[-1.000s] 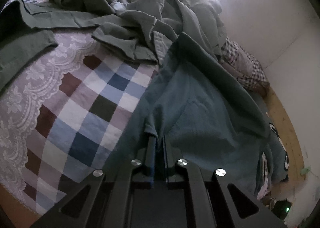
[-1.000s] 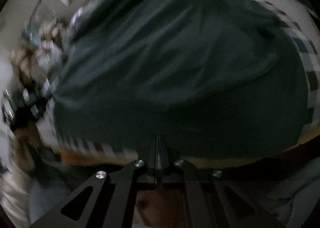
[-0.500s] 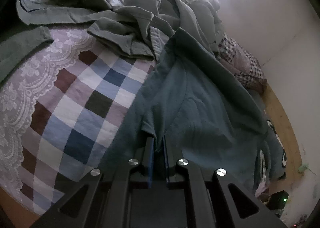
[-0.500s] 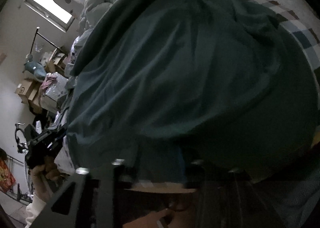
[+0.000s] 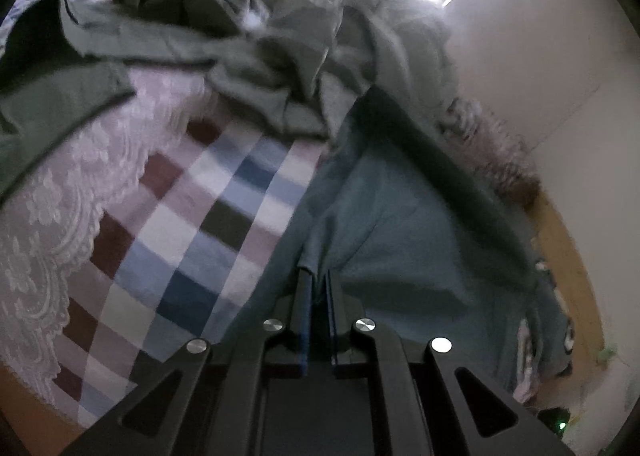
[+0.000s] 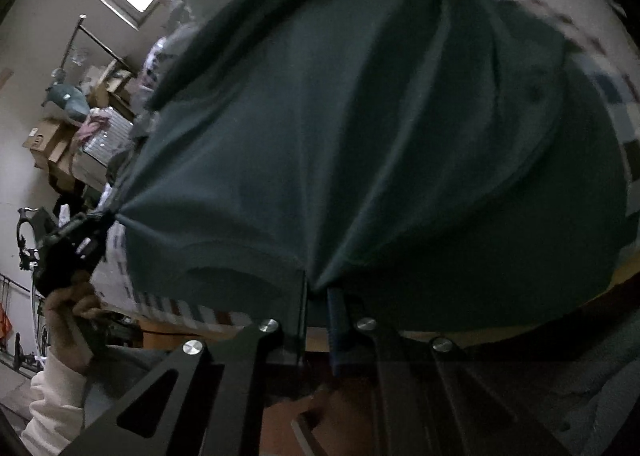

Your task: Fold clothes

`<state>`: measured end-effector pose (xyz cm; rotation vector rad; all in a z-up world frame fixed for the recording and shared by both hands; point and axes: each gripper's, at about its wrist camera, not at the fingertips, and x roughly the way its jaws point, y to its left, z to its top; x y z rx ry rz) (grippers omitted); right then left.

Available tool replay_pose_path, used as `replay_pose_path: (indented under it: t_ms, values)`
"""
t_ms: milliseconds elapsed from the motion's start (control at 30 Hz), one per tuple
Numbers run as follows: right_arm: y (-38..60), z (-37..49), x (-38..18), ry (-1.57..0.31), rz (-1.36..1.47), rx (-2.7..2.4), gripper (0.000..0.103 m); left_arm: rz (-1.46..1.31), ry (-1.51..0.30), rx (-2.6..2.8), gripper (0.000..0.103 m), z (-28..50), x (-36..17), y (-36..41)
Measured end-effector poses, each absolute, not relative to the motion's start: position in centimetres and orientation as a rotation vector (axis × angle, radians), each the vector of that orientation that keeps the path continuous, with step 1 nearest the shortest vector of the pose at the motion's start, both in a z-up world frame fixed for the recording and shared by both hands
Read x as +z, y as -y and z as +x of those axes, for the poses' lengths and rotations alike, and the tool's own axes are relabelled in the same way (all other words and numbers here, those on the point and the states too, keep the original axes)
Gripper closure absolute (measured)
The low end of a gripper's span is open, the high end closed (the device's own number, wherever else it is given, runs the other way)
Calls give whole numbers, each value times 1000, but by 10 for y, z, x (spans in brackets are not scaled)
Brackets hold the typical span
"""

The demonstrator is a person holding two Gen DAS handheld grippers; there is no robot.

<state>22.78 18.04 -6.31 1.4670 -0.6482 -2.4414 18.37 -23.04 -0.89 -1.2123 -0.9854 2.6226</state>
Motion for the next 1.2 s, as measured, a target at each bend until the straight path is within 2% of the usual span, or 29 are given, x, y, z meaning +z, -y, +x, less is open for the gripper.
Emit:
replay_pose_path:
  t_ms: [100,200,267,467,633,667,733,967,1200]
  values:
    - [-186,224,-72,620,1519,-2440,93,-1233,929,2643,97,181,-9,225]
    - [-177,226,-70,519,1555,-2470,86,-1232,954,2634,96,182,-10,228]
    - [-174,229,-70,471,1593,-2472,84,-1225,977,2631,92,182,-9,230]
    - [-180,232,-63,495,1617,-2473,75,-1186,1017,2673,81,191,-6,239]
    - [-176,239,-50,438,1573,-2482,71,-1160,1178,2669,57,209,-11,266]
    - [-174,240,-48,414,1561,-2483,70,-1162,1196,2663,55,211,-13,270]
    - [-165,241,-45,372,1529,-2475,70,-1166,1230,2651,55,217,-16,277]
    - [-129,244,-32,246,1410,-2429,70,-1297,1096,2674,52,236,-25,273]
    - [-91,248,-22,186,1311,-2380,70,-1333,1162,2595,47,251,-40,277]
